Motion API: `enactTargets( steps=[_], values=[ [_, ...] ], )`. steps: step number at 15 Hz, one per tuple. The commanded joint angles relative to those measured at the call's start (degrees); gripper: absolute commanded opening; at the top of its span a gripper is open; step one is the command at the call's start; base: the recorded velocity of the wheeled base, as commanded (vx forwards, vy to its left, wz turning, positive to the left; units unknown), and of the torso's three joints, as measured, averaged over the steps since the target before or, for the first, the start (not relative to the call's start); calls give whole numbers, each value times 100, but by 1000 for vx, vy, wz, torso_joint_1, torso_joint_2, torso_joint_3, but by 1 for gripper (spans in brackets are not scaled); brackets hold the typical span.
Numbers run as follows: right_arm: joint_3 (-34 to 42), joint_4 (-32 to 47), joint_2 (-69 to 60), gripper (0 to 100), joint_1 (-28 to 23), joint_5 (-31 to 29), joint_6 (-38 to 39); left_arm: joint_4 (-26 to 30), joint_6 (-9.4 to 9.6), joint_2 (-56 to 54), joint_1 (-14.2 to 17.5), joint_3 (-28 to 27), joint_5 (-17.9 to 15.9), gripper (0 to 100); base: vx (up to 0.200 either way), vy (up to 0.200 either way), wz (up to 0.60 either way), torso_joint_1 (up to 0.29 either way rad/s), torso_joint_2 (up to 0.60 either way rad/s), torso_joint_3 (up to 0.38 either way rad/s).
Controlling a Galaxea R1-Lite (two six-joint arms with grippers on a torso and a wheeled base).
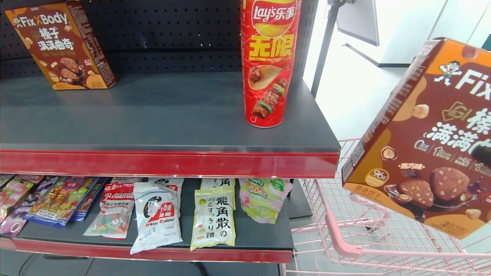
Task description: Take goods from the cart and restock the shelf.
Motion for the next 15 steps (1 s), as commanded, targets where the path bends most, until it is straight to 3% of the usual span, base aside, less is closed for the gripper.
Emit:
enactTargets(
  steps=[1, 5, 15],
  values=[
    [-16, -7, 190, 0, 24, -26, -35, -1, -1, 2, 2, 0, 1, 100, 0, 0, 0, 0, 0, 0],
    [-175, 2, 225, 0, 288, -536, -149, -1, -1, 2, 2, 0, 1, 100, 0, 0, 0, 0, 0, 0],
    [-289, 2, 94, 0, 314, -527, -132, -1, -1, 2, 2, 0, 1, 100, 0, 0, 0, 3, -8, -6]
  ],
)
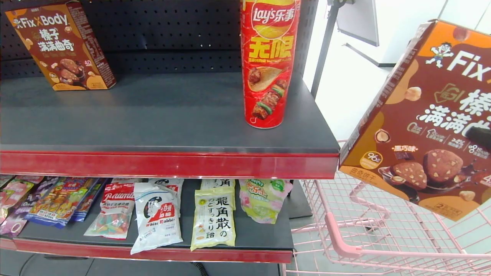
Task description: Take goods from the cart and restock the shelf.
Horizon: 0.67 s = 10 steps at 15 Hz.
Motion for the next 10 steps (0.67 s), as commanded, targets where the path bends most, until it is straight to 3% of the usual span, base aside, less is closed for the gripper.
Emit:
enactTargets(
  steps=[1, 10],
  values=[
    [0, -3, -20, 0, -5, -2, 0, -5, -1, 2, 2, 0, 1, 100, 0, 0, 0, 71, -271, -178],
    [35, -3, -55, 0, 39, 7, 0, -5, -1, 2, 2, 0, 1, 100, 0, 0, 0, 194, -511, -314]
  ],
)
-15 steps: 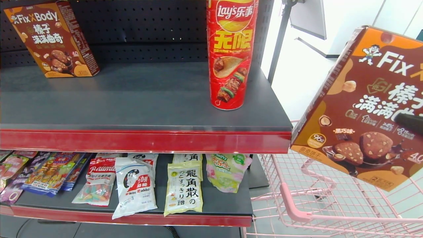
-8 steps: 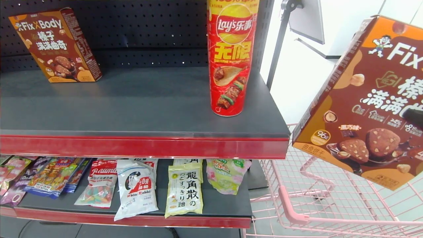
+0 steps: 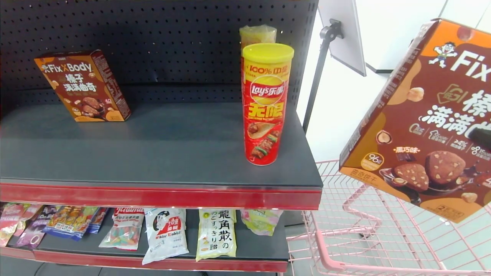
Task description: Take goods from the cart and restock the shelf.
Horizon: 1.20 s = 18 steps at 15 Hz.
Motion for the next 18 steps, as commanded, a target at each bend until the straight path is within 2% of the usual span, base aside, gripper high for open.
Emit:
enactTargets(
  steps=[1, 7, 10, 13, 16, 18],
  values=[
    [46, 6, 0, 0, 32, 0, -9, -1, -1, 2, 2, 0, 1, 100, 0, 0, 0, 242, -588, -349],
    [178, 6, 0, 0, 225, -18, -53, -1, -1, 2, 2, 0, 1, 100, 0, 0, 0, 223, -527, -301],
    [345, 6, -132, 0, 550, 0, -79, -1, -1, 2, 2, 0, 1, 100, 0, 0, 0, 177, -380, -216],
    [380, 6, -70, 0, 726, 0, -106, -1, -1, 2, 2, 0, 1, 100, 0, 0, 0, 41, -99, -52],
    [776, 6, -27, 0, 1508, -44, -193, -1, -1, 2, 2, 0, 1, 100, 0, 0, 0, 0, 0, 0],
    [741, 6, 202, 0, 1544, -132, -404, -1, -1, 2, 2, 0, 1, 100, 0, 0, 0, 0, 0, 0]
  ],
)
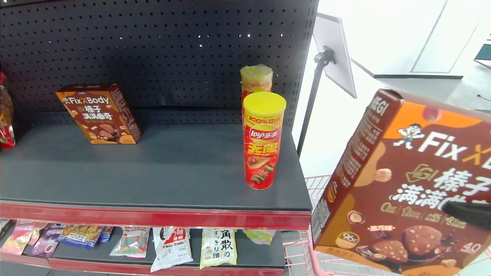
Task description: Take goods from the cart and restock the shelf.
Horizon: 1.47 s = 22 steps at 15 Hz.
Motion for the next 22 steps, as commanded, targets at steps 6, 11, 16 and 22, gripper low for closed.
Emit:
enactTargets(
  steps=[6, 11, 16, 22],
  values=[
    [-77, -5, 498, 0, 319, -1103, -389, -1, -1, 2, 2, 0, 1, 100, 0, 0, 0, 0, 0, 0],
    [-754, 3, 1210, 0, 2006, -3599, -433, -1, -1, 2, 2, 0, 1, 100, 0, 0, 0, 0, 0, 0],
    [-736, -5, 1114, 0, 1989, -3608, -433, -1, -1, 2, 2, 0, 1, 100, 0, 0, 0, 0, 0, 0],
    [-437, 3, 490, 0, 1997, -3573, -406, -1, 7, 2, 2, 0, -8, 100, 0, 0, 0, 0, 0, 0]
  ],
)
